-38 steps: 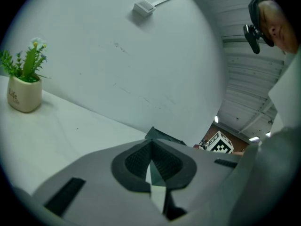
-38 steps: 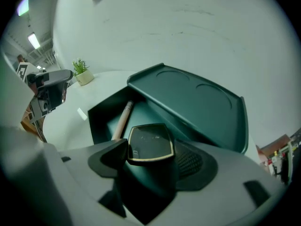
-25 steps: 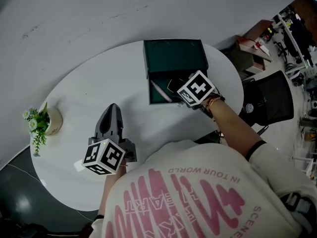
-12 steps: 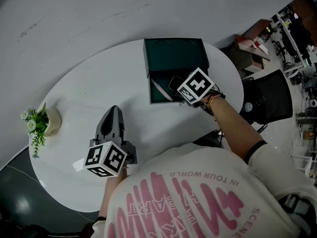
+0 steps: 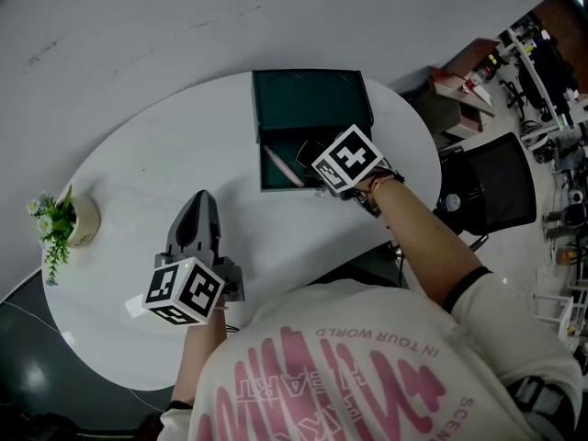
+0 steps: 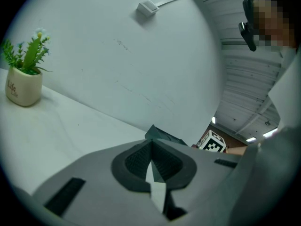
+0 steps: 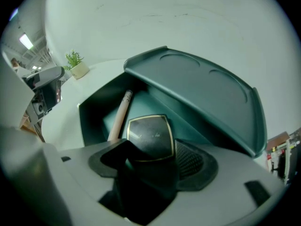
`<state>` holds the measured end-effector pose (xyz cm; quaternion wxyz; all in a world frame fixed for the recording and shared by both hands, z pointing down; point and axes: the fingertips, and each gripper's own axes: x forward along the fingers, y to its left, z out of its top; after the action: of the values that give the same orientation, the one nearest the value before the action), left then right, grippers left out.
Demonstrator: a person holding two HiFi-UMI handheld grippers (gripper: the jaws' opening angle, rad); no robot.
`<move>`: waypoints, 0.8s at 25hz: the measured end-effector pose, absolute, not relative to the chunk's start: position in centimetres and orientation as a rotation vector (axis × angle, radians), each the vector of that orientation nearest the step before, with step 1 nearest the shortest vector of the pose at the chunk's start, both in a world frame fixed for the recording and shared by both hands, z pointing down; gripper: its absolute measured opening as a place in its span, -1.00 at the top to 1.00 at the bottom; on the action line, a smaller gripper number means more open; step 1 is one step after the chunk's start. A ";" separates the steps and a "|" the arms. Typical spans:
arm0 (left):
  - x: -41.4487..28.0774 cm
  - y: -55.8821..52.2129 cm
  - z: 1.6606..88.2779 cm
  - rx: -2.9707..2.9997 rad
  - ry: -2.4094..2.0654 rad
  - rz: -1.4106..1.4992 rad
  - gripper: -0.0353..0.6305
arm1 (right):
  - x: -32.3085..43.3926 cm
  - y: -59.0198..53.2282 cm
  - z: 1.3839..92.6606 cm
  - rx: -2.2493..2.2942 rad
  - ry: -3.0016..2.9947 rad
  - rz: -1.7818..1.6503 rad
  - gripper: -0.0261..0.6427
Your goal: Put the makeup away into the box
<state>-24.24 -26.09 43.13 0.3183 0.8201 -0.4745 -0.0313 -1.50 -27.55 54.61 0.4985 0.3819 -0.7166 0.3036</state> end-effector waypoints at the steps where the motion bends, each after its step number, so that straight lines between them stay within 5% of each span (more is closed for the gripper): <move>1: -24.1 -25.4 42.9 2.155 -1.252 -0.081 0.89 | -1.4 -27.5 54.6 0.938 -1.739 0.736 -0.03; 20: -22.9 -14.1 37.4 2.097 -1.533 -0.174 0.89 | 0.3 -24.0 46.3 1.205 -2.138 0.975 -0.06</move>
<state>-22.93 -14.06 37.38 0.2657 0.7765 -0.5677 -0.0644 0.27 -24.01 46.30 0.2478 0.4422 -0.7844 0.3576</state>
